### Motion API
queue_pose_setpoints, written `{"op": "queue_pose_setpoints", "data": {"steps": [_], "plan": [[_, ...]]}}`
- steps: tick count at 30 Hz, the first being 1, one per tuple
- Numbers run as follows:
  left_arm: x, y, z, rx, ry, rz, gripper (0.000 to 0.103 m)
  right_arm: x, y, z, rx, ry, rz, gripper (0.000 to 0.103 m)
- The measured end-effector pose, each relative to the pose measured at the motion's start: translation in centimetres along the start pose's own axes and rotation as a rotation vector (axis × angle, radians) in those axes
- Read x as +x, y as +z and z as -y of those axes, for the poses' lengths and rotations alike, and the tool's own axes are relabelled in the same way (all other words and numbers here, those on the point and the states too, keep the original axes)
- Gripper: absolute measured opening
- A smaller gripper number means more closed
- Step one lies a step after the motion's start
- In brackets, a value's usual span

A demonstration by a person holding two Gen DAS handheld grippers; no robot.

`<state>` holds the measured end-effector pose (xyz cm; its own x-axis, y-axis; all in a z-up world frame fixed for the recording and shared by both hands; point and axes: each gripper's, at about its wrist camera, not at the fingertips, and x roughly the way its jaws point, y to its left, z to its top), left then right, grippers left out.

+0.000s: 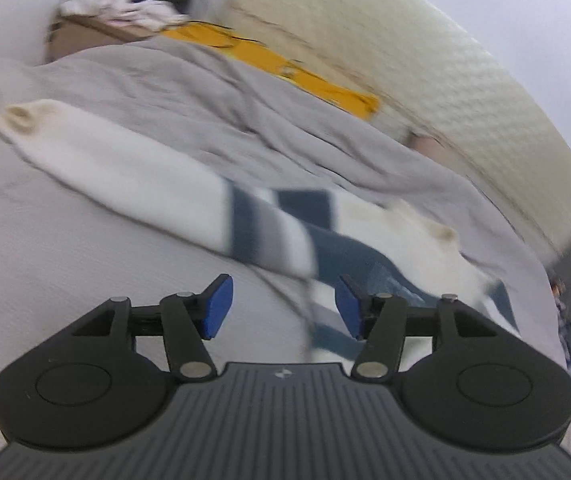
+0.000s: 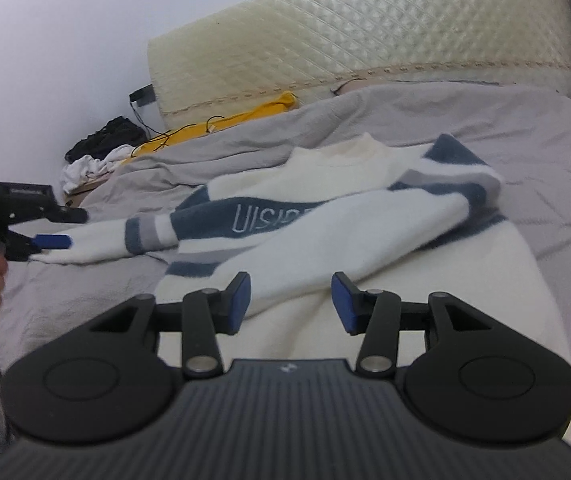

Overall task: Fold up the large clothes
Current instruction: 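Move the left gripper toward the other sleeve cuff, then grasp the other sleeve cuff with the left gripper and lift it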

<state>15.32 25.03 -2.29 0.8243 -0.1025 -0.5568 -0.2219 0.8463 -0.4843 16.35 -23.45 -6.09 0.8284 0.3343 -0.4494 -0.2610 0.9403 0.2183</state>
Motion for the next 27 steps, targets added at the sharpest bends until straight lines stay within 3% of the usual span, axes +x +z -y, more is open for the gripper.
{"op": "queue_pose_setpoints", "data": {"steps": [6,8,15,21,24,27], "plan": [[0.0,4.1,-10.8,-0.247,0.002,0.007,0.07,1.8,-0.5,-0.6,-0.038,0.018,-0.06,0.051],[0.7,4.7,-13.9,-0.314,-0.023,0.007,0.07,2.5,-0.6,-0.8,-0.034,0.021,-0.072,0.058],[6.9,4.8,-21.8,-0.503,-0.076,-0.006,0.069,4.8,-1.3,-1.7,-0.076,0.009,-0.145,0.058],[10.6,6.8,-24.9,-0.517,-0.156,0.025,0.069,7.3,-1.0,-1.9,-0.07,-0.029,-0.179,0.058],[12.0,8.0,-25.2,-0.494,-0.13,0.008,0.067,8.1,-0.6,-2.2,-0.042,-0.027,-0.18,0.058],[13.2,8.6,-25.0,-0.478,-0.08,0.004,0.053,8.6,-0.3,-2.5,-0.042,-0.025,-0.175,0.059]]}}
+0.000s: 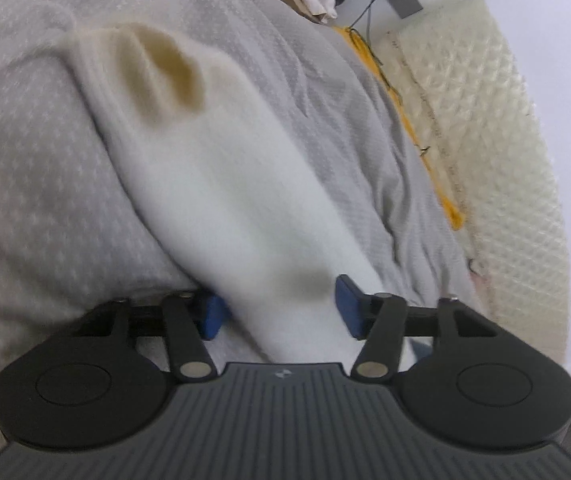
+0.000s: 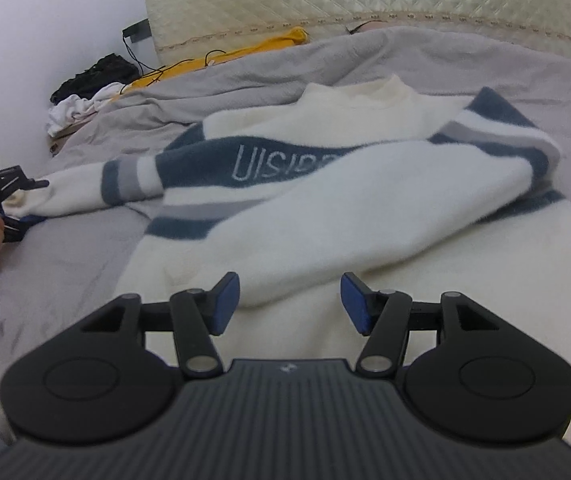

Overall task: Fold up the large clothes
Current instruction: 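Grasp the other sleeve cuff with the left gripper and lift it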

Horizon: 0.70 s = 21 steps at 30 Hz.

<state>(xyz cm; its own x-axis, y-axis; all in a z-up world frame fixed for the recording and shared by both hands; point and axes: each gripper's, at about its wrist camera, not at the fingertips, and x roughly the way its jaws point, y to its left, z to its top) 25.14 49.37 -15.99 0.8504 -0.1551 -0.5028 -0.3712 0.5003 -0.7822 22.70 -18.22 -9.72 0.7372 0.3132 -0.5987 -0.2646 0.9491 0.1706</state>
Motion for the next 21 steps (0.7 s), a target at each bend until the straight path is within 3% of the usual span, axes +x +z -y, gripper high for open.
{"op": "queue_pose_setpoints", "data": {"steps": [1,2,3,4,7,13,17,21], "plan": [[0.4,0.2,0.1,0.0,0.012,0.01,0.048,0.2,0.1,0.0,0.005,0.006,-0.001,0.063],[0.6,0.4,0.2,0.001,0.022,0.024,0.044,0.3,0.1,0.2,0.011,0.007,-0.001,0.076],[0.7,0.6,0.3,0.005,0.042,0.039,0.034,0.4,0.2,0.3,0.021,0.009,0.001,0.082],[0.9,0.8,0.5,0.013,0.062,0.051,0.025,0.4,0.2,0.5,0.032,0.017,0.004,0.083],[1.0,1.2,1.5,0.054,0.112,0.077,0.015,0.5,0.6,0.9,0.041,0.014,-0.007,0.084],[-0.7,0.8,8.0,0.286,0.205,0.157,0.012,-1.0,1.4,1.5,0.057,-0.001,0.016,0.084],[-3.4,0.4,14.4,0.431,0.194,0.212,0.012,-3.0,1.9,2.1,0.058,-0.017,0.056,0.084],[-5.4,-2.4,21.9,0.634,0.213,0.239,0.011,-4.7,2.3,3.8,0.104,-0.045,0.081,0.084]]}}
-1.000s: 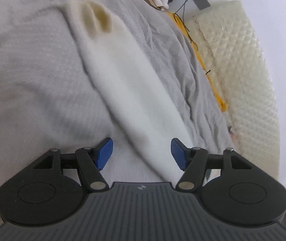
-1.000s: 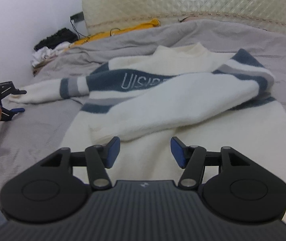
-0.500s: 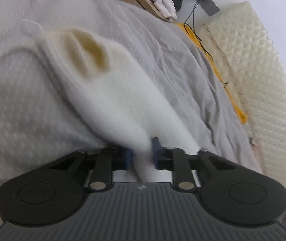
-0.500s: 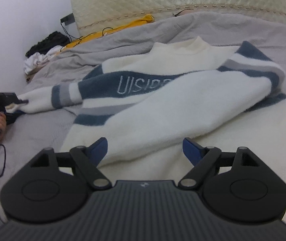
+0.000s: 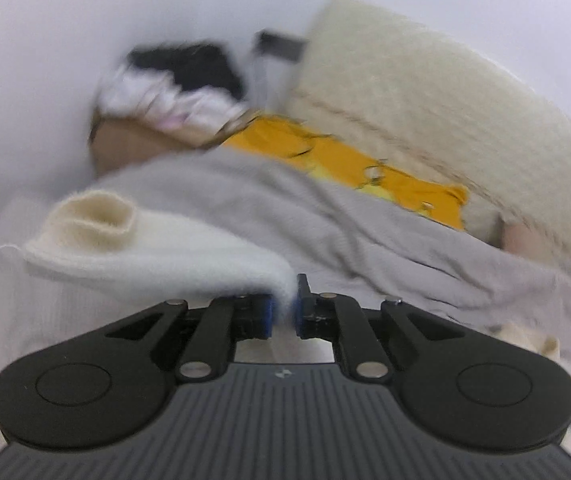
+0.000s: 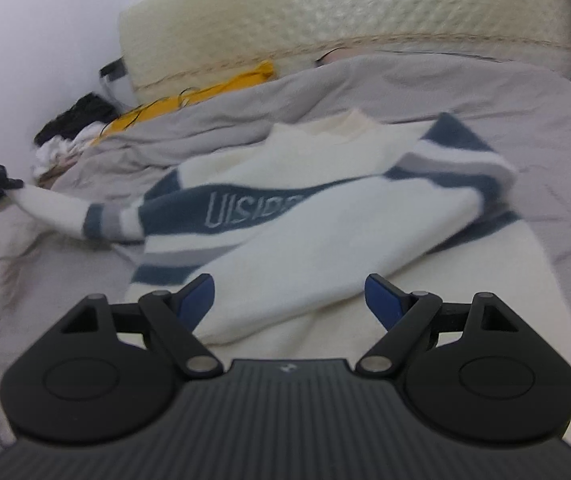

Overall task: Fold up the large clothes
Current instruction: 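Grasp the other sleeve cuff with the left gripper and lift it, then lay the sleeve across the sweater body and open the left gripper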

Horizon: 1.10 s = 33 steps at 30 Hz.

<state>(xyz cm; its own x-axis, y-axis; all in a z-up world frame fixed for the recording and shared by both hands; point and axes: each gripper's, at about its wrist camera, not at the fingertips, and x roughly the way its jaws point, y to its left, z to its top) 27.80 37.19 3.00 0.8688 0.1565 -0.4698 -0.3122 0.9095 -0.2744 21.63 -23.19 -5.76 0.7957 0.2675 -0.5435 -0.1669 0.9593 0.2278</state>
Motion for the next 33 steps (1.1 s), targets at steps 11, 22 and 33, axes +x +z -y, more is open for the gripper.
{"op": "queue_pose_setpoints", "data": {"steps": [11,22,33], "plan": [[-7.5,-0.6,22.7,0.275,-0.206,0.079,0.011,-4.6,1.9,5.9,0.085,0.013,0.117,0.084],[-7.5,-13.5,42.8,0.512,-0.38,0.002,0.011,-5.3,1.8,11.8,0.233,0.041,0.154,0.084],[-1.1,-29.7,49.7,0.571,-0.463,-0.233,0.012,-3.6,0.7,16.9,0.39,0.005,0.157,0.084]]}}
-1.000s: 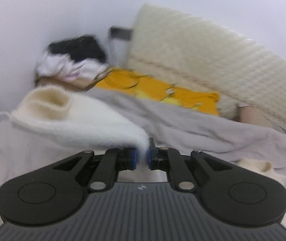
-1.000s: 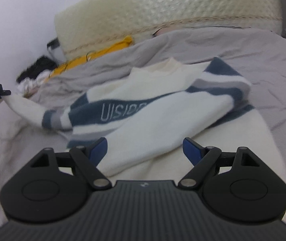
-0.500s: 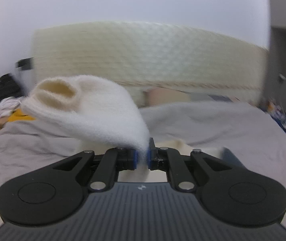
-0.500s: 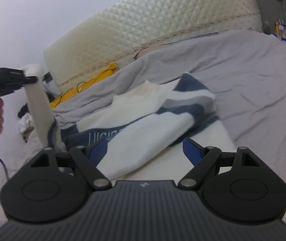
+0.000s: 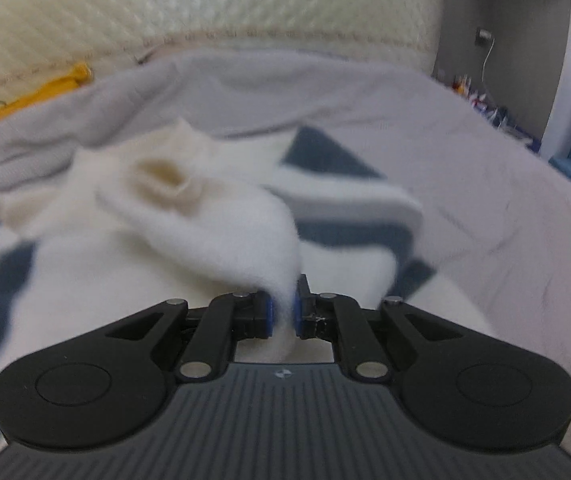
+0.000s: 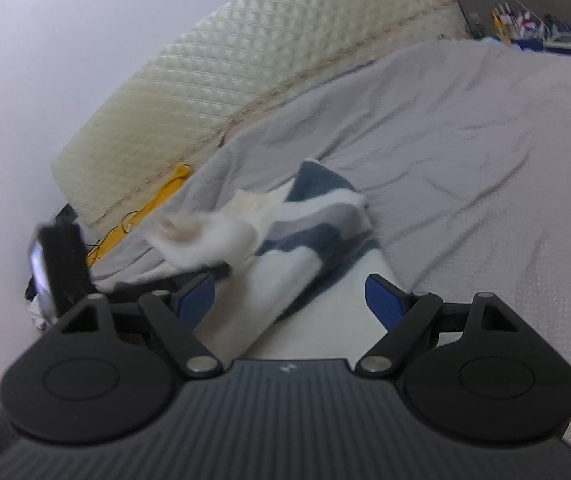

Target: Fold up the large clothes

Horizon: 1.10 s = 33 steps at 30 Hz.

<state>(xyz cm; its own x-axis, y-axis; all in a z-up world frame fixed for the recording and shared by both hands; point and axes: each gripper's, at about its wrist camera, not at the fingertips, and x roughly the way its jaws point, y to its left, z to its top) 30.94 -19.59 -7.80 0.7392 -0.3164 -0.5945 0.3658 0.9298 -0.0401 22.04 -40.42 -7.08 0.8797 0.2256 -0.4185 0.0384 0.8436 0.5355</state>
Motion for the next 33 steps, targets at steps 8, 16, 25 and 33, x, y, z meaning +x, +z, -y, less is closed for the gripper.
{"op": "queue_pose_setpoints", "data": {"steps": [8,16,25,33], "plan": [[-1.2,-0.4,-2.5,-0.083,-0.097,-0.013,0.048,1.6,-0.4,0.6,0.0,0.008,-0.034,0.084],[-11.7,-3.3,-4.7,-0.119,-0.103,0.042,0.053,1.0,-1.1,-0.7,-0.064,0.06,-0.037,0.084],[-20.4,-7.4,-9.4,-0.195,0.012,0.102,0.053,0.7,-2.1,-4.4,-0.162,0.114,-0.016,0.084],[-20.9,-9.4,-14.2,-0.329,0.023,0.078,0.053,4.8,-3.6,-8.9,-0.374,0.119,-0.037,0.083]]}}
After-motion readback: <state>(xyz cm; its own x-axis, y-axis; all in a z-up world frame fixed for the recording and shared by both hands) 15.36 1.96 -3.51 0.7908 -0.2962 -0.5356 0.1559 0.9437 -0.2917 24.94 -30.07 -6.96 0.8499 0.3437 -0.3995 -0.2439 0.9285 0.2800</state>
